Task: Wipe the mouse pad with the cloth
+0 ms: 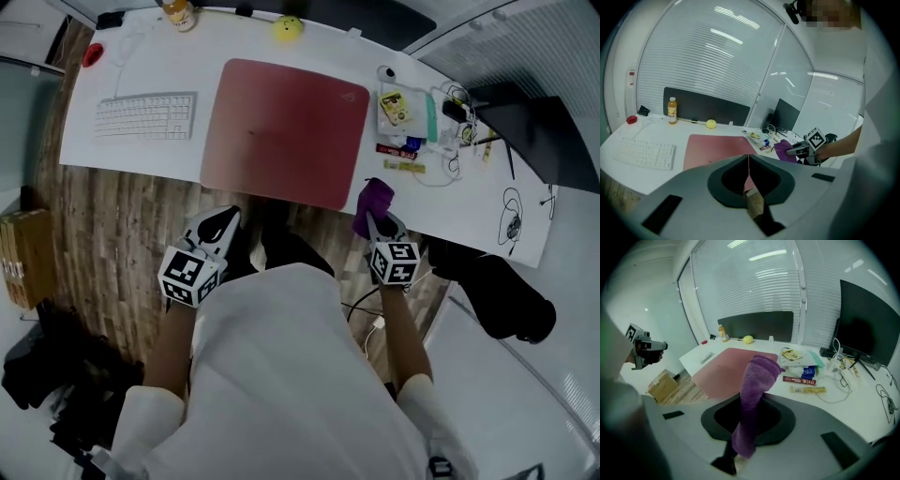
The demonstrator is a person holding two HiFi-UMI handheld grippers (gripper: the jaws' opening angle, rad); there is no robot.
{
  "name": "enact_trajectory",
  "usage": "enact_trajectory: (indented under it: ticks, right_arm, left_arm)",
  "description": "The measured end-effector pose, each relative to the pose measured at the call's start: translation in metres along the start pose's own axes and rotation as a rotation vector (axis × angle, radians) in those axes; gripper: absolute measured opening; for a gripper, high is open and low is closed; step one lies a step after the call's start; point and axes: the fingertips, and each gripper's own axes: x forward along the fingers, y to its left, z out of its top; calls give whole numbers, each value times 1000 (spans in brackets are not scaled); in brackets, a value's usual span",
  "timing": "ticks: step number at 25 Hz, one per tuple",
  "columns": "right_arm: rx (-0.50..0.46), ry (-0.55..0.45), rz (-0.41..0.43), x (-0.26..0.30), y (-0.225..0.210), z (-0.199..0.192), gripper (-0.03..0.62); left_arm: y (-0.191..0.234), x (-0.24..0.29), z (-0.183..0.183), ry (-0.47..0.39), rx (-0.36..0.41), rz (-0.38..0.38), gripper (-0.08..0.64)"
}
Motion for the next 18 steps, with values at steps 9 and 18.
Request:
enact_trajectory:
  ticks: [9, 18]
  right_arm:
    - [-52, 143, 36, 65, -22, -33, 75]
    - [-106, 234, -17, 99, -23, -53, 75]
  left_arm:
    - [5, 15, -22, 53, -71, 58, 20]
    - [24, 1, -36, 70, -118, 126, 20]
